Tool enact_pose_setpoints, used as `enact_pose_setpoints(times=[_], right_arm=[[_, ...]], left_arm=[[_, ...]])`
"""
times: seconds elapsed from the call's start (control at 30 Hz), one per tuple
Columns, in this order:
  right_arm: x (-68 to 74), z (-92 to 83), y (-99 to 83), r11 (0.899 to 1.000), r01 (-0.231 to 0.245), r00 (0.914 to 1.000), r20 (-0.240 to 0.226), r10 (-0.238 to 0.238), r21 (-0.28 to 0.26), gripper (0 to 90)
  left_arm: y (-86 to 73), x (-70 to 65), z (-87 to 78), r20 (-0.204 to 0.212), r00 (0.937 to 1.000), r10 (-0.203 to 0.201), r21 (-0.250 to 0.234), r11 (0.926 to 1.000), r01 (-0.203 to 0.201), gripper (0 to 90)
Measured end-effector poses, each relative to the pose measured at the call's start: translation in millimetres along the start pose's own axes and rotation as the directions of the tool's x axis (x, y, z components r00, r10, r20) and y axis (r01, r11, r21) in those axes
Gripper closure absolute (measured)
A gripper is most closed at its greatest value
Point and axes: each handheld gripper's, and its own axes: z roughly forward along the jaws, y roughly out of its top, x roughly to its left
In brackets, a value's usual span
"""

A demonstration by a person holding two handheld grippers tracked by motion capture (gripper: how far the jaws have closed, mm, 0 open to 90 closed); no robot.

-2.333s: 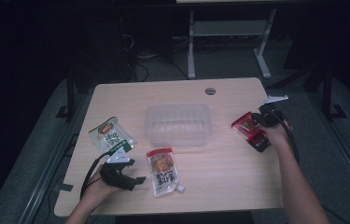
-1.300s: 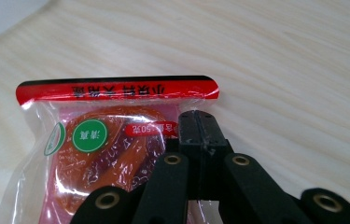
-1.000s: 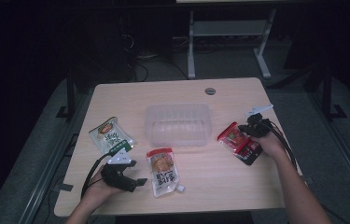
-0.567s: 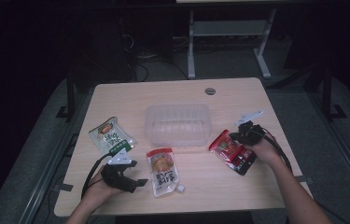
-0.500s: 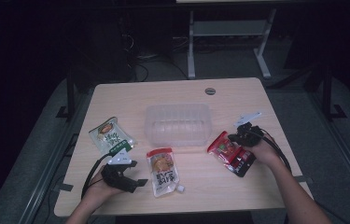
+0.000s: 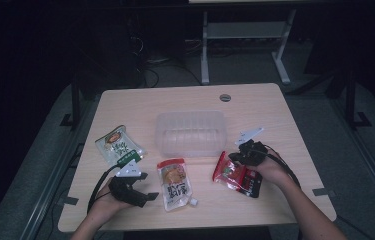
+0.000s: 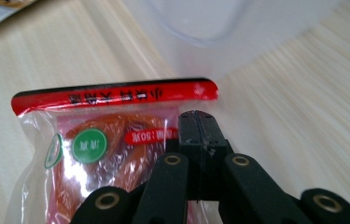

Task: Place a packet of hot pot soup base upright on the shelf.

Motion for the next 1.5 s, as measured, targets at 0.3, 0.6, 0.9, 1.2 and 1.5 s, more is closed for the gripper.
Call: enact_pose_setpoints(times=[0.3,0.6,0.9,1.2,1.5], right_arm=[[23.0,8.9,12.1,0.997,0.072,0.995,-0.069,-0.072,-0.009,90.0],[40.6,11.3,24.3,0.992,0.122,0.986,-0.11,-0.126,-0.04,90.0],[39.1,-29.5,-4.0,0.998,0.034,0.9972,-0.065,-0.037,-0.054,90.0],[32.8,-51.3,-47.8,0.999,-0.034,0.9994,0.001,0.034,0.008,90.0],[35.5,-30.3,-40.8,0.999,-0.024,0.9989,-0.04,0.026,0.045,90.0]], left_arm=[[-0.4,-1.2,1.0,0.006,1.0,-0.003,0.0,1.0,0.003,15.6],[-0.3,-2.2,1.6,0.008,1.0,0.003,0.004,1.0,-0.003,15.6],[0.0,-4.0,2.0,0.01,1.0,0.002,0.001,1.0,-0.002,15.6],[1.9,-6.5,3.2,0.012,0.9999,0.007,0.004,1.0,-0.008,15.6],[1.8,-8.2,2.4,0.015,0.9997,0.017,0.002,0.9999,-0.017,15.6]])
